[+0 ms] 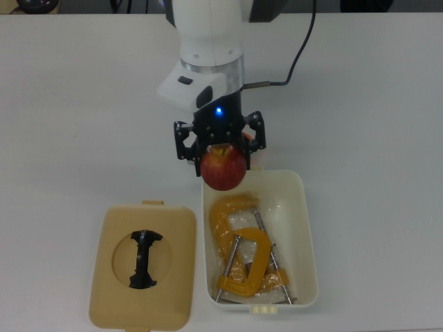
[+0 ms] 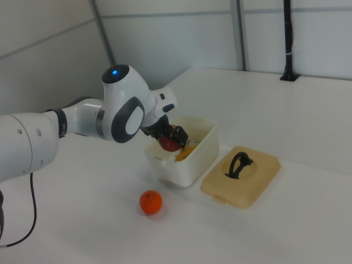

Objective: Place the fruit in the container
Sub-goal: 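Lift the red apple and carry it over the white box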

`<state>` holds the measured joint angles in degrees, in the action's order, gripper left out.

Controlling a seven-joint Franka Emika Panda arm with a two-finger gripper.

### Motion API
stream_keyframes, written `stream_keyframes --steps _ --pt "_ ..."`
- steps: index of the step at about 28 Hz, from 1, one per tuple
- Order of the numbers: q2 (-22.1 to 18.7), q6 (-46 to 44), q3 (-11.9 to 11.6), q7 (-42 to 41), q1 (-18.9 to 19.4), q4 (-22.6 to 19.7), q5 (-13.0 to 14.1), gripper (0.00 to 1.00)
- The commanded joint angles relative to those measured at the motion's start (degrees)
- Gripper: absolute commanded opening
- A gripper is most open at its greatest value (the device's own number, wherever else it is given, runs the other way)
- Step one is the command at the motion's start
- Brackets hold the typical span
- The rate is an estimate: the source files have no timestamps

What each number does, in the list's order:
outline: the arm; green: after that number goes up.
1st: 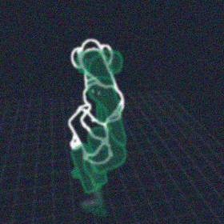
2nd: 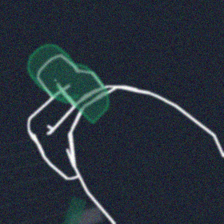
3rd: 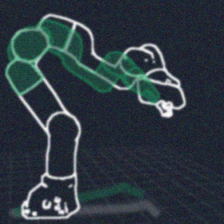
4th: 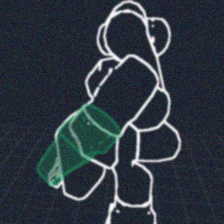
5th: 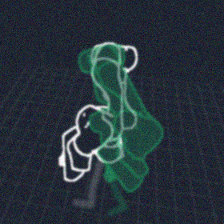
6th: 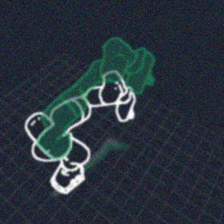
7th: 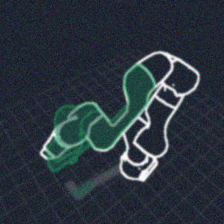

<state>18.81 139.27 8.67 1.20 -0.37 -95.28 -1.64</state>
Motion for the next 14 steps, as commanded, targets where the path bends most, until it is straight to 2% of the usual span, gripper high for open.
stream_keyframes --steps 1,9,12,14 --pt "1.1 0.8 -0.2 3.2 1.2 1.4 -0.7 1.0" --pt "0.4 -1.6 -0.2 4.0 1.3 1.2 -0.9 1.0" --pt "-0.3 -6.8 -0.2 3.5 1.2 1.2 -0.9 1.0" --pt "-1.5 -13.4 -0.2 2.8 1.2 1.1 -1.4 1.0"
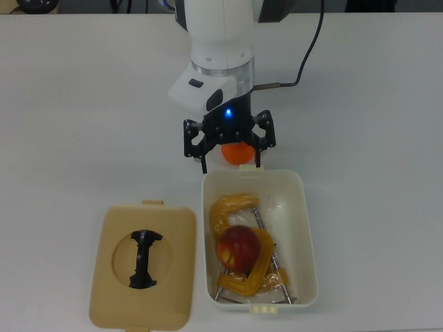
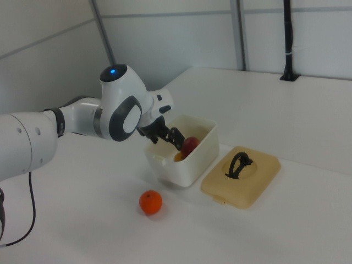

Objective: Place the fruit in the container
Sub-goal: 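Open the gripper to release the apple into the box, then move the gripper to the orange tangerine and grasp it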

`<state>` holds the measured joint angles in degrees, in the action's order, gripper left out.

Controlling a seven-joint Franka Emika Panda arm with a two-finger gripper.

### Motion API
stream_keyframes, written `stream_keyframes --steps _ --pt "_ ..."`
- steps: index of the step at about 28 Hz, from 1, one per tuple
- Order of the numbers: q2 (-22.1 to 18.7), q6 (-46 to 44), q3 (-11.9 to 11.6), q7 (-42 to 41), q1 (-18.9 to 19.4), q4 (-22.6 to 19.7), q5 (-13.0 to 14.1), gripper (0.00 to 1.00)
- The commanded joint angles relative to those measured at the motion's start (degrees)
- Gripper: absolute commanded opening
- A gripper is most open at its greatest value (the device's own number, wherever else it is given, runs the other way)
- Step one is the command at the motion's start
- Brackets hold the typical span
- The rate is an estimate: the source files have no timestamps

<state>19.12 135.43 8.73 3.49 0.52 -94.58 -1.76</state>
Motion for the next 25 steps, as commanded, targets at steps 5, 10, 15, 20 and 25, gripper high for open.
stream_keyframes --steps 5,10,15,20,25 --pt "-2.9 -25.0 -0.1 -4.0 0.4 0.3 -1.8 1.0" --pt "-2.7 -28.5 0.9 -4.4 0.4 -1.5 -1.8 1.0" --pt "-1.4 -28.4 1.1 -4.3 2.4 -2.8 -1.8 1.0" --pt "0.7 -27.9 1.1 -4.0 3.6 -2.7 -1.9 1.0" --pt "2.4 -27.6 1.1 -3.8 5.5 -2.7 -5.1 1.0"
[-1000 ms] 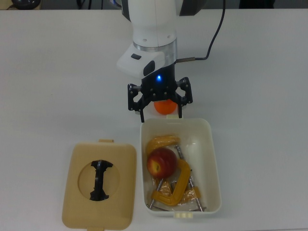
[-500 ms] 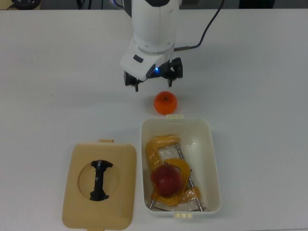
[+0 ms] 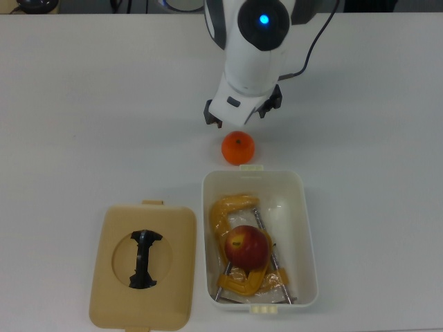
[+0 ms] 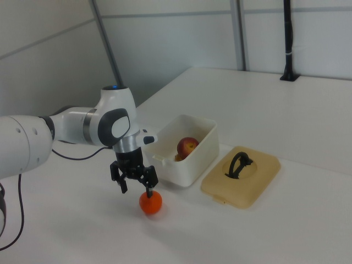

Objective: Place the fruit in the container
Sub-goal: 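Move the gripper to the orange tangerine and grasp it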

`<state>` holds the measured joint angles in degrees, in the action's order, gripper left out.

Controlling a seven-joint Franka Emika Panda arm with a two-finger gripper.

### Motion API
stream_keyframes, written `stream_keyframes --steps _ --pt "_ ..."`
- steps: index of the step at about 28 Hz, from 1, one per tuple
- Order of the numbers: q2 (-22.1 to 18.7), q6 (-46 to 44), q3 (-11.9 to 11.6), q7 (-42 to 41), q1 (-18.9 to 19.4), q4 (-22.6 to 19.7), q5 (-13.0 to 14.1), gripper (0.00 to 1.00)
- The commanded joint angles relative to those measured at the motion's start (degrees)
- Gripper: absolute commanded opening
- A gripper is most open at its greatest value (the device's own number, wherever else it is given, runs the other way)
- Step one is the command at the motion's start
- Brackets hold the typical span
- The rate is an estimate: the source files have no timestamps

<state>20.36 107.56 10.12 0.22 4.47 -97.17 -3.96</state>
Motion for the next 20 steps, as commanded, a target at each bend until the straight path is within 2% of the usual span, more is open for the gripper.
stream_keyframes --steps 1,7,20 --pt "1.8 0.4 -0.3 -0.4 1.8 0.0 -4.3 1.0" --pt "2.8 1.6 -0.3 -0.3 1.9 0.2 -8.9 1.0" --pt "6.0 8.6 -0.3 3.7 1.9 0.3 -11.7 1.0"
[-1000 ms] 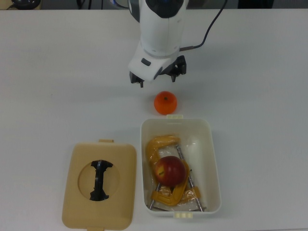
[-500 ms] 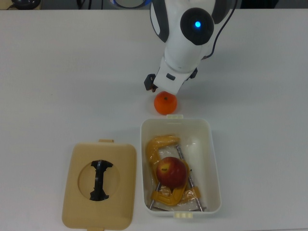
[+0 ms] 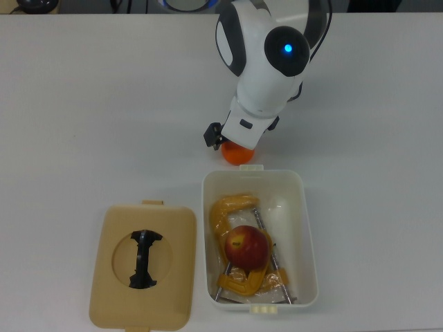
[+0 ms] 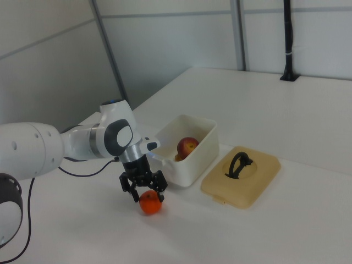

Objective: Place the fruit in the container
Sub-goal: 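Lift the tangerine and carry it into the white box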

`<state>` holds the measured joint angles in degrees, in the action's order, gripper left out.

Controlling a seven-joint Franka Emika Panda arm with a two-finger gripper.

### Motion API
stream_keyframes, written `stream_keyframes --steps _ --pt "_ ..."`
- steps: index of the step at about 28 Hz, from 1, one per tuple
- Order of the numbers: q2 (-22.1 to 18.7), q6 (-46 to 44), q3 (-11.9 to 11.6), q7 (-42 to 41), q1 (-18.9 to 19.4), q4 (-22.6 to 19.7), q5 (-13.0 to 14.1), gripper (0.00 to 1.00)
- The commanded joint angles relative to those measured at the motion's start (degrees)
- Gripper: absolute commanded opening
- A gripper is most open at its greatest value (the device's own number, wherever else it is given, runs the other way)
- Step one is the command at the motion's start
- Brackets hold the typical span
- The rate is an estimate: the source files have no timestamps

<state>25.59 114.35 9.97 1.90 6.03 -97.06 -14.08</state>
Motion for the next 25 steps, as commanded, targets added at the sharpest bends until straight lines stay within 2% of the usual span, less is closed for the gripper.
stream_keyframes --steps 1,2,3,5,6,11,17,25 --pt "0.8 2.2 -0.1 2.1 0.5 0.2 -1.6 1.0" --pt "0.8 2.3 -0.1 2.1 0.5 0.2 -1.6 1.0" --pt "0.8 2.3 -0.1 2.1 0.5 0.2 -1.7 0.94" --pt "0.8 2.3 -0.1 2.0 0.5 0.2 -1.7 0.69" --pt "0.8 2.2 -0.1 1.9 0.5 0.2 -1.6 0.4" --pt "0.1 1.7 -0.1 1.4 0.4 0.3 -1.4 0.0" --pt "-3.2 1.4 -0.4 1.5 -0.1 0.7 -0.6 0.0" --pt "-4.7 0.8 -0.8 1.6 -1.6 7.1 2.3 0.0"
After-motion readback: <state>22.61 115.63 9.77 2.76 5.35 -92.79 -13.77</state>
